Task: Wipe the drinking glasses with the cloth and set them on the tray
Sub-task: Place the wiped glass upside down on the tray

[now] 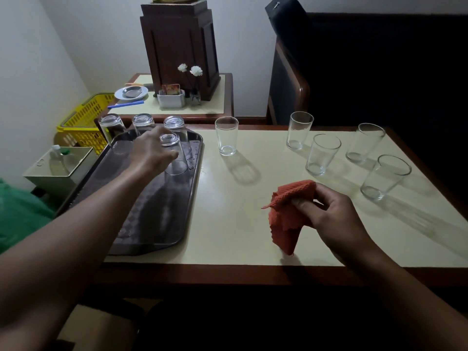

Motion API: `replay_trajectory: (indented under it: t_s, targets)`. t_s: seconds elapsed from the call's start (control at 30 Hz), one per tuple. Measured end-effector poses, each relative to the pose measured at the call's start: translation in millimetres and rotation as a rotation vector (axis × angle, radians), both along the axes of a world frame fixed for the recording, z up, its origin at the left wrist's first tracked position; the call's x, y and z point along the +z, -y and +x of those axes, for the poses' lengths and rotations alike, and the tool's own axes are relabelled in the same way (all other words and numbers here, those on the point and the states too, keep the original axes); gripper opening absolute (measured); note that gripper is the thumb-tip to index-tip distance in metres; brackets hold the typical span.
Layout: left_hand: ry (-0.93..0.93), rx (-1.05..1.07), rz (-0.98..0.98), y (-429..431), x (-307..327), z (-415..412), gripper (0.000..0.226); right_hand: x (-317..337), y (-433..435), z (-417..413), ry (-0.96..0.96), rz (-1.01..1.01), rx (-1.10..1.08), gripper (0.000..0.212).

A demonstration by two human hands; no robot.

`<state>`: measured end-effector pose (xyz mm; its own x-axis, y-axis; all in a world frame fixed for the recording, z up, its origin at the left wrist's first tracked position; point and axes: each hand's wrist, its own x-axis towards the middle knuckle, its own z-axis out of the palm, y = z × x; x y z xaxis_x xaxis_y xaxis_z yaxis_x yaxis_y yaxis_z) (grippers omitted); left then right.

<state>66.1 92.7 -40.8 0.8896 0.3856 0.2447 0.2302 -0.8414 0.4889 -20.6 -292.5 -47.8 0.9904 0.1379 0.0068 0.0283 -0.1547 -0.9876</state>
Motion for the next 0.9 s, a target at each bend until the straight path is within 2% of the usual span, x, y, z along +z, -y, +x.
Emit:
replay_trajectory:
  t_s: [0.07,0.13,0.2,0.3,0.4,0.47,0.57,0.73,0.9]
  targets:
    - [0.046,0.034,0.077,7,1,3,0.065,-2,1,8,-0.002,0.019,-0.001,0.021]
    - [0.181,-0.003,0.173,23,2,9,0.065,-4,2,16,-0.009,0.066,-0.026,0.022]
    - [0.265,-0.089,0.149,48,5,18,0.062,-5,3,23,-0.025,0.107,-0.064,0.026]
    - [0.225,-0.123,-0.084,81,3,43,0.068,-3,6,31,-0.011,0.124,-0.103,0.023]
    - [0.089,-0.049,-0.339,99,-11,73,0.086,1,13,33,0.033,0.098,-0.091,0.019]
    - [0.035,-0.013,-0.447,103,-22,91,0.096,6,21,34,0.037,0.092,-0.082,0.022]
    - [0.024,-0.021,-0.578,103,-39,110,0.098,11,34,35,0.031,0.055,-0.078,0.027]
    - [0.105,-0.050,-0.621,117,-48,117,0.065,12,44,34,0.004,0.079,-0.088,0.029]
    - [0.093,-0.237,-0.580,144,-53,79,0.063,7,42,34,-0.021,0.074,-0.109,0.027]
